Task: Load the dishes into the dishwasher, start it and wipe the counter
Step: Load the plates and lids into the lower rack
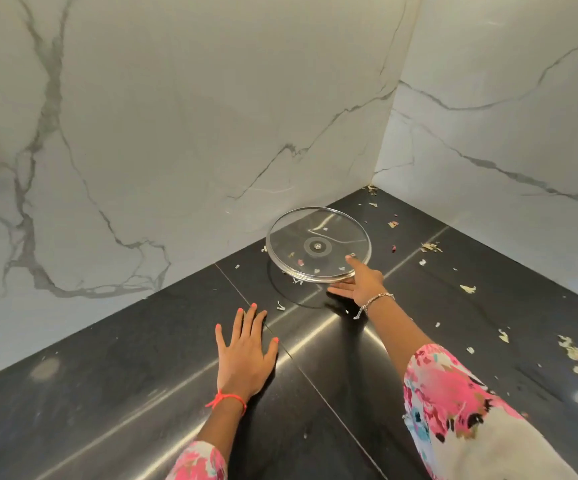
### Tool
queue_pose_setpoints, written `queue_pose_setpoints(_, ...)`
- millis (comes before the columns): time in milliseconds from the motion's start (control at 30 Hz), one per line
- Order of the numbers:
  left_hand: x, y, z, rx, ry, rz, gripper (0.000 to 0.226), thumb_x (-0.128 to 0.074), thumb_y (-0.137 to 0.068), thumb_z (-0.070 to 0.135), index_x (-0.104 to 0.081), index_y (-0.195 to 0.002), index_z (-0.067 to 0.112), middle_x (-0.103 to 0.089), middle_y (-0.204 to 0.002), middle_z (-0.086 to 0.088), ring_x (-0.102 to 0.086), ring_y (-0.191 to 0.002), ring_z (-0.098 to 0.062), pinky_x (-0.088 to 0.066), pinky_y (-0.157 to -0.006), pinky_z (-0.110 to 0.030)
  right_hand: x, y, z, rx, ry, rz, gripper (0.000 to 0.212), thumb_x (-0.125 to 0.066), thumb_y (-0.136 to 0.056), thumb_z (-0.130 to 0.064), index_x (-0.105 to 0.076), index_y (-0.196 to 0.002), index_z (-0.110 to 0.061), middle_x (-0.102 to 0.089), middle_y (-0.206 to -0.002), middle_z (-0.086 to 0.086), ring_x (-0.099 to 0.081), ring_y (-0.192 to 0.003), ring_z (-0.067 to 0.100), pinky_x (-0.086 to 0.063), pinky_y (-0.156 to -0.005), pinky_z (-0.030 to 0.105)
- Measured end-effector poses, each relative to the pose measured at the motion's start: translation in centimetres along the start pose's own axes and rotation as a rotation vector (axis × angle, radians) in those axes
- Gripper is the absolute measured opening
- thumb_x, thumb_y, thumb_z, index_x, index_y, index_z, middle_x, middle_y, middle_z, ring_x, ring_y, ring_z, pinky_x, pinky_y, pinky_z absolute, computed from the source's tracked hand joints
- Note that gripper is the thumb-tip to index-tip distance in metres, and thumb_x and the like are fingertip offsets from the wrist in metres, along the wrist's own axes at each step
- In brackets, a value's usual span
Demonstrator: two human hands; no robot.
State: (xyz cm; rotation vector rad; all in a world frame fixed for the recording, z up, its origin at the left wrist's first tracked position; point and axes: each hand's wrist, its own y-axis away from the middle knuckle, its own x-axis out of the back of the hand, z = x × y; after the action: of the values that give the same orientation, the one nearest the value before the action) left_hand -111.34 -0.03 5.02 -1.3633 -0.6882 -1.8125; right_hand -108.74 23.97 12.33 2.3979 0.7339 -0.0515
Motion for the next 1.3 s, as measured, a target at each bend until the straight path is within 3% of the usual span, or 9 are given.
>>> queue_pose_setpoints(133,0.0,0.0,0.1,0.013,-0.003,-0.005,0.081,0.006,-0.074,0.062,-0.013,-0.147,0.031,-0.001,-0.157,0.012,0.007,-0.145,-0.011,0.005,-0.115,-0.051,-0.9,-1.2,0.5,-0.051,-0.160,-0.055,0.035,-0.055,-0.089,0.002,-0.045,-0.123,0.006,-0.058,-0.108,0.029,-0.068,-0.066,0.036,-0.053,-0.067,0.054)
queue_pose_setpoints(267,0.0,0.0,0.2,0.017,-0.014,-0.017,0.081,0.005,-0.074,0.062,-0.012,-0.147,0.032,-0.001,-0.157,0.012,0.006,-0.145,-0.011,0.005,-0.115,-0.050,-0.6,-1.1,1.1,-0.038,-0.204,-0.076,0.038,-0.042,-0.093,0.010,-0.042,-0.129,-0.001,-0.052,-0.124,0.033,-0.062,-0.095,0.045,-0.047,-0.081,0.054)
queue_pose_setpoints(400,0.2,0.1,0.4,0.010,-0.003,-0.009,0.083,0.004,-0.072,0.063,-0.015,-0.146,0.031,-0.004,-0.157,0.012,0.005,-0.145,-0.011,0.005,-0.115,-0.051,0.9,0.7,2.5,-0.025,-0.159,-0.062,0.017,-0.046,-0.093,0.004,-0.050,-0.106,-0.006,-0.059,-0.114,0.028,-0.067,-0.058,0.031,-0.051,-0.075,0.050)
queue_pose_setpoints(567,0.6,0.4,0.1,-0.022,-0.037,-0.086,0.085,0.004,-0.074,0.065,-0.011,-0.148,0.027,0.000,-0.157,0.008,0.005,-0.145,-0.014,0.004,-0.114,-0.053,4.8,4.5,4.3,-0.047,-0.140,-0.063,0.015,-0.058,-0.086,0.004,-0.052,-0.099,0.000,-0.062,-0.090,0.025,-0.067,-0.054,0.029,-0.056,-0.052,0.043)
queue_pose_setpoints(733,2.2,3.8,0.3,-0.059,0.082,-0.196,0.062,-0.039,-0.095,0.044,-0.019,-0.147,0.017,-0.007,-0.157,0.000,-0.002,-0.145,-0.017,-0.002,-0.116,-0.047,9.4,10.4,6.1,-0.079,-0.153,0.022,0.012,-0.049,-0.083,0.013,-0.052,-0.083,0.001,-0.062,-0.057,0.019,-0.062,-0.043,0.030,-0.051,-0.035,0.039)
queue_pose_setpoints(833,3.4,9.1,0.7,-0.075,0.154,-0.196,0.056,-0.043,-0.095,0.037,-0.027,-0.144,0.014,-0.019,-0.155,-0.002,-0.014,-0.144,-0.018,-0.008,-0.117,-0.043,12.1,15.7,7.1,-0.067,-0.147,0.075,0.011,-0.046,-0.083,0.013,-0.051,-0.081,0.003,-0.060,-0.051,0.018,-0.060,-0.040,0.029,-0.056,-0.052,0.046)
queue_pose_setpoints(933,4.1,15.2,1.0,-0.102,0.171,-0.172,0.051,-0.044,-0.095,0.033,-0.032,-0.140,0.012,-0.026,-0.152,-0.003,-0.020,-0.142,-0.018,-0.009,-0.116,-0.041,14.9,21.9,9.0,-0.072,-0.146,0.128,0.013,-0.044,-0.082,0.013,-0.048,-0.076,0.002,-0.056,-0.067,0.019,-0.059,-0.042,0.032,-0.053,-0.040,0.045)
queue_pose_setpoints(1133,3.9,29.1,1.8,-0.254,0.260,-0.053,0.046,-0.048,-0.093,0.026,-0.039,-0.136,0.010,-0.036,-0.146,-0.003,-0.026,-0.139,-0.018,-0.013,-0.116,-0.036,22.7,35.9,16.7,-0.002,-0.229,0.146,0.017,-0.041,-0.083,0.013,-0.051,-0.076,0.002,-0.057,-0.047,0.013,-0.057,-0.059,0.034,-0.053,-0.056,0.049)
queue_pose_setpoints(1300,1.7,41.8,1.8,-0.402,0.360,-0.002,0.046,-0.048,-0.088,0.024,-0.047,-0.129,0.004,-0.044,-0.140,-0.012,-0.032,-0.137,-0.024,-0.021,-0.116,-0.037,30.3,46.5,26.1,0.042,-0.319,0.197,0.022,-0.043,-0.083,0.010,-0.059,-0.075,-0.002,-0.060,-0.044,0.005,-0.062,-0.043,0.023,-0.051,-0.036,0.034)
